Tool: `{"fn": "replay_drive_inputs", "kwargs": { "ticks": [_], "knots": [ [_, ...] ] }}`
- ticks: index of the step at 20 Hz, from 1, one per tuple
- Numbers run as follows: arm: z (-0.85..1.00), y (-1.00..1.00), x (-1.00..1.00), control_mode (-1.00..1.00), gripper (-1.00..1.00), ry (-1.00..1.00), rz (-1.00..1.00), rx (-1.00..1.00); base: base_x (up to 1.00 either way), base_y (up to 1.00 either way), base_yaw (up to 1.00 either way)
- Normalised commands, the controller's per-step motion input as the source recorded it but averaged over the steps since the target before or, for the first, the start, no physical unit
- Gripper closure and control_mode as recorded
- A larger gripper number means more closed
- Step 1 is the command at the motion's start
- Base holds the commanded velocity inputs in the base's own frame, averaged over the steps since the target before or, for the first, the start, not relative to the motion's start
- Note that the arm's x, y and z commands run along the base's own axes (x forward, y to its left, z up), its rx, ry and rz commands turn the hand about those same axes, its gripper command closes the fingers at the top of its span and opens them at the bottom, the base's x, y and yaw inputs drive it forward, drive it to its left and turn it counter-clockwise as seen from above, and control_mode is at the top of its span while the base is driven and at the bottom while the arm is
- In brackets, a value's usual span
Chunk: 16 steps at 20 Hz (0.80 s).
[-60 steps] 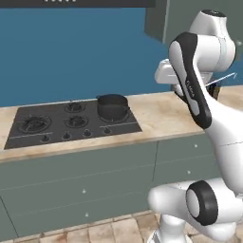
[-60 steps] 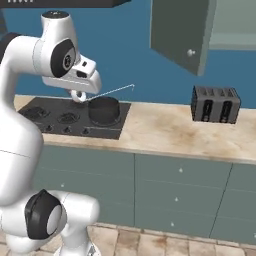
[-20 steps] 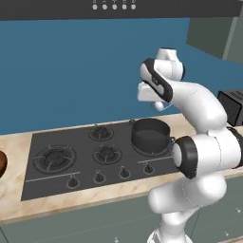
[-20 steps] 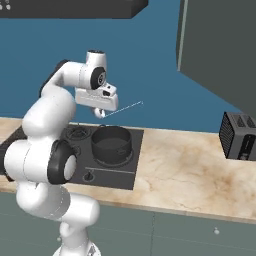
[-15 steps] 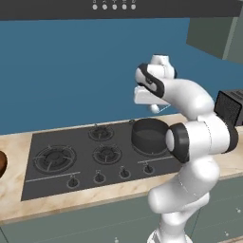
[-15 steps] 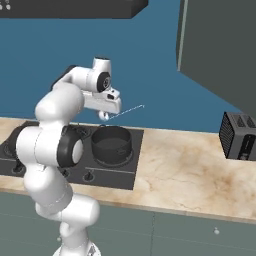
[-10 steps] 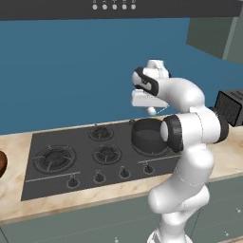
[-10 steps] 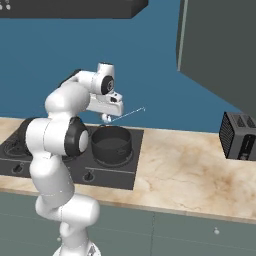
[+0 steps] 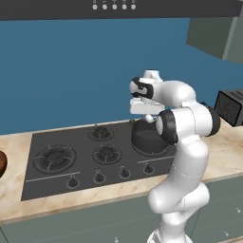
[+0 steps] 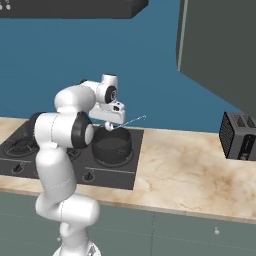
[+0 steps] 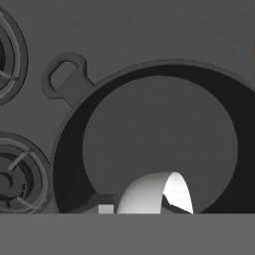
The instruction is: Open the cabinet and move the ladle to the pot. Then close the cabinet.
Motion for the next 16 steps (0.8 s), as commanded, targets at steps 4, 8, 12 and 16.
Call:
{"fn": "replay_drive_inputs", "kwargs": {
  "ticks": [4, 8, 12, 16],
  "knots": [
    [-0.55, 0.0, 0.07, -1.0, 1.0, 0.0, 0.0, 0.0, 0.0, 0.0, 0.0],
    [-0.44, 0.0, 0.12, -1.0, 1.0, 0.0, 0.0, 0.0, 0.0, 0.0, 0.0],
    [-0.38, 0.0, 0.16, -1.0, 1.0, 0.0, 0.0, 0.0, 0.0, 0.0, 0.0],
    [-0.27, 0.0, 0.26, -1.0, 1.0, 0.0, 0.0, 0.0, 0.0, 0.0, 0.0]
  ]
}}
